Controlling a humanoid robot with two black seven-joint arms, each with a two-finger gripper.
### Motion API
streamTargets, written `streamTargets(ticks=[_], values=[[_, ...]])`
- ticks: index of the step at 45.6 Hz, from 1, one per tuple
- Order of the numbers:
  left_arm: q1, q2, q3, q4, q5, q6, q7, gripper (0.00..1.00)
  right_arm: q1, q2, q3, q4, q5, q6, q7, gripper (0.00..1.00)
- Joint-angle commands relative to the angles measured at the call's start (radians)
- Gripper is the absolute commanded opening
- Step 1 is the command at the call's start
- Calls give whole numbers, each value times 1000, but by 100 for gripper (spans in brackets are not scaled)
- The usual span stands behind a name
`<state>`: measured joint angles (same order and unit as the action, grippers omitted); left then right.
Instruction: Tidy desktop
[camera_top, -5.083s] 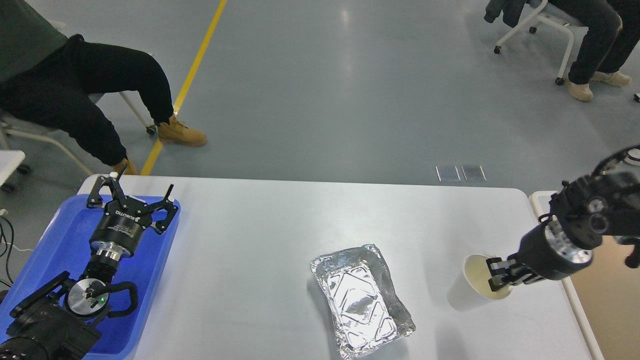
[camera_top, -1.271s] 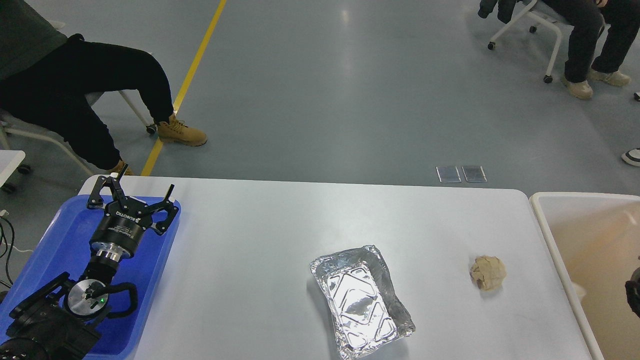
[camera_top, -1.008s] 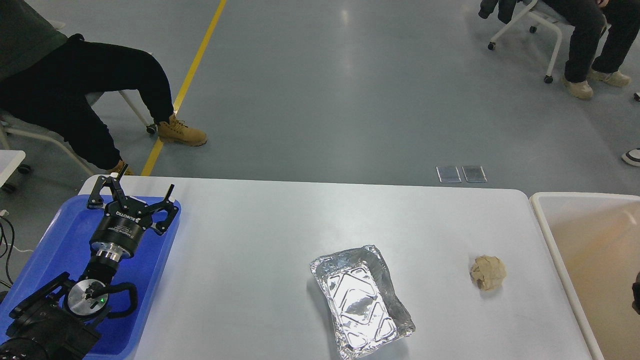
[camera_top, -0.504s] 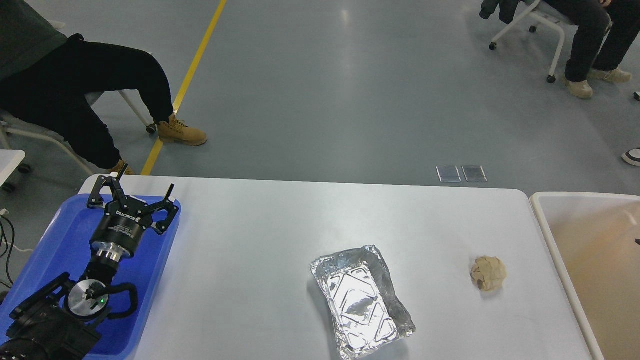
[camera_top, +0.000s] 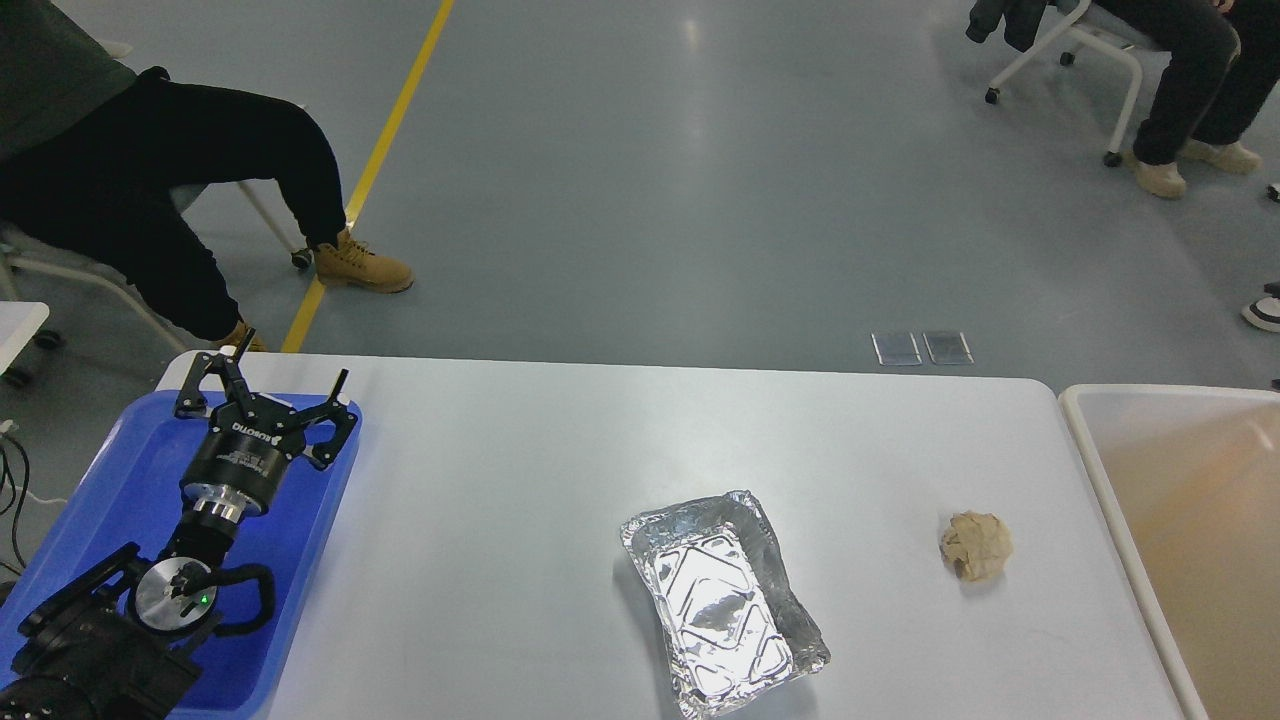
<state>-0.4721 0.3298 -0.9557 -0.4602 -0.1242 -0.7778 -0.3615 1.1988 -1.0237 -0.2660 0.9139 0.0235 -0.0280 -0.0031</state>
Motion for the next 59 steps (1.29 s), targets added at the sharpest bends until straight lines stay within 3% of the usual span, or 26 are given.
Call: streamTargets(ticks=[1, 19, 26, 30, 36, 52, 59], values=[[0, 0, 0, 0, 0, 0, 1, 99, 248, -62, -258, 177, -34, 5, 2, 100], [0, 0, 0, 0, 2, -1, 1, 99, 605, -41, -600, 349, -71, 56, 3, 100], [0, -2, 0, 0, 0, -1, 1, 99, 781, 39, -797, 430, -94, 74, 11, 100], [0, 0, 0, 0, 2, -1, 1, 99, 895, 118, -942, 468, -94, 106, 46, 100], [0, 0, 0, 0, 0, -1, 1, 99, 1044, 266, -1127, 523, -93, 160, 141, 100], [1, 0, 2, 0, 0, 0, 0, 99, 1300, 373, -1147, 646, -168, 411, 149, 100], [1, 0, 2, 0, 0, 0, 0, 99, 1364, 454, -1145, 678, -197, 451, 146, 100]])
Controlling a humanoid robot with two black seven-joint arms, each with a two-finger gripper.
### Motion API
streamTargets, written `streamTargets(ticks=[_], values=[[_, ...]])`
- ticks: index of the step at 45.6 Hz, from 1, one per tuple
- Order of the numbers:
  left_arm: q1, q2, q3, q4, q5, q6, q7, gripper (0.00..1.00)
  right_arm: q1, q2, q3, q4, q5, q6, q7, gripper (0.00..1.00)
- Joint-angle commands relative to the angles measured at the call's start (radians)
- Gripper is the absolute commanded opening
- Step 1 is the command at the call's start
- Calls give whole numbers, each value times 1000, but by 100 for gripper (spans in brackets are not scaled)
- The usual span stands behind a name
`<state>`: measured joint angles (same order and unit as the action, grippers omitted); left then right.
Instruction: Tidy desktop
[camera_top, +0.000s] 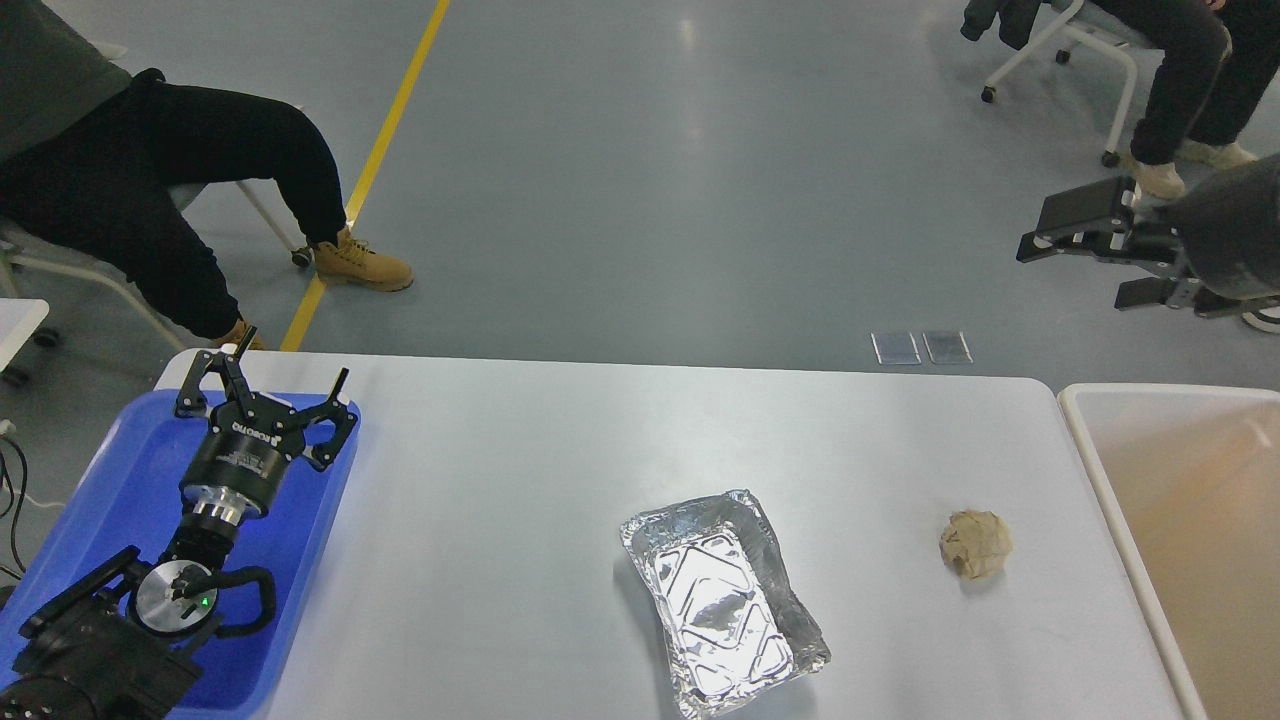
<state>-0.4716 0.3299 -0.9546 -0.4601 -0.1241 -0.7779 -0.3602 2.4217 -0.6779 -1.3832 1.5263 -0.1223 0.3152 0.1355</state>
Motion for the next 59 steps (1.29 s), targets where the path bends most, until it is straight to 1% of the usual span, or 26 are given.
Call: streamTargets(ticks=[1, 4, 5, 13, 16, 20, 27, 34, 40, 44, 52, 59], values=[[1, 0, 0, 0, 0, 0, -2, 99, 149, 119, -30, 72, -53, 113, 7, 100], [1, 0, 0, 0, 0, 0, -2, 99, 169, 150, -28, 89, -63, 149, 3, 100], [1, 0, 0, 0, 0, 0, -2, 99, 183, 182, -25, 109, -72, 178, 1, 100], [1, 0, 0, 0, 0, 0, -2, 99, 200, 268, 52, 166, -77, 237, -11, 100], [1, 0, 0, 0, 0, 0, -2, 99, 198, 302, 81, 183, -77, 245, -20, 100], [1, 0, 0, 0, 0, 0, -2, 99, 197, 376, 96, 195, -77, 245, -31, 100], [-1, 0, 0, 0, 0, -1, 0, 99, 189, 480, 96, 189, -63, 251, -31, 100], [-1, -2, 0, 0, 0, -1, 0, 99, 162, 549, 92, 161, -21, 271, -31, 100], [-1, -2, 0, 0, 0, -1, 0, 99, 99, 586, 85, 104, 56, 309, -33, 100], [-1, -2, 0, 0, 1, -1, 0, 99, 62, 607, 81, 81, 78, 312, -36, 100], [-1, -2, 0, 0, 0, -1, 0, 99, 28, 613, 38, 66, 211, 312, -108, 100], [1, 0, -1, 0, 1, -1, 0, 99, 28, 597, 0, 69, 253, 312, -128, 100]])
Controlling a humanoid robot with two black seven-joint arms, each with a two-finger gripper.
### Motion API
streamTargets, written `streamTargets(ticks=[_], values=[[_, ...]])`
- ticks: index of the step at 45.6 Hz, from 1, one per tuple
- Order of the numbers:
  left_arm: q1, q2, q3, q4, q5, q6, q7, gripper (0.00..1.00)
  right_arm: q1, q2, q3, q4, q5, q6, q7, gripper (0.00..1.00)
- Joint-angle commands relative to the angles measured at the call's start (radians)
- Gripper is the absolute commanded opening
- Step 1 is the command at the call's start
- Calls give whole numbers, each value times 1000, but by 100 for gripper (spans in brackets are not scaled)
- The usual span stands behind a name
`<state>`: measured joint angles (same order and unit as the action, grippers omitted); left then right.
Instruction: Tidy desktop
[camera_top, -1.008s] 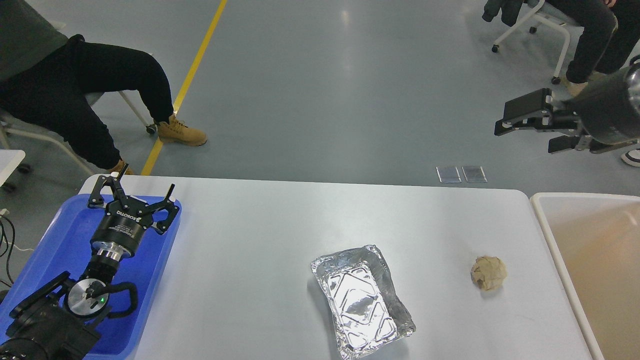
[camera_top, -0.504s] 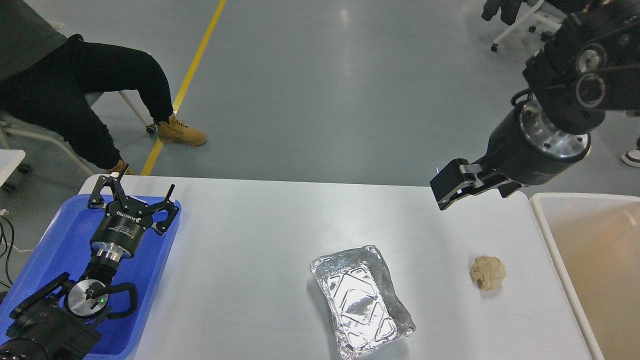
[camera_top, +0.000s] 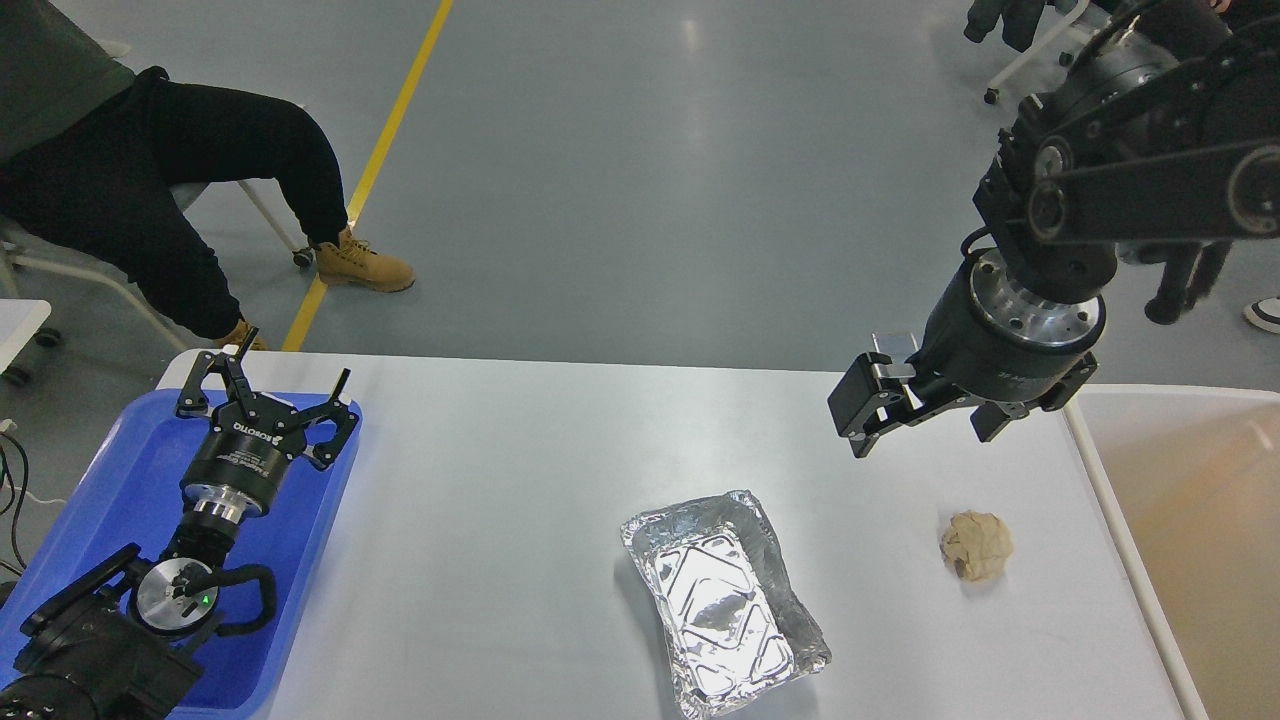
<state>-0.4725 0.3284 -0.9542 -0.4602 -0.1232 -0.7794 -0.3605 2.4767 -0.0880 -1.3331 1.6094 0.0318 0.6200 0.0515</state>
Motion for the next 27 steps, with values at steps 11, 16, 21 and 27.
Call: streamTargets(ticks=[11, 16, 21, 27], values=[[2, 1, 0, 0, 0, 0, 0, 99, -30, 7, -67, -13, 172, -3, -53, 100], [2, 1, -1, 0, -1, 0, 0, 99, -30, 7, -67, -13, 169, -2, -48, 100], [2, 1, -1, 0, -1, 0, 0, 99, -28, 7, -67, -13, 165, -2, -48, 100], [2, 1, -1, 0, -1, 0, 0, 99, -25, 5, -69, -14, 114, 9, -45, 100]])
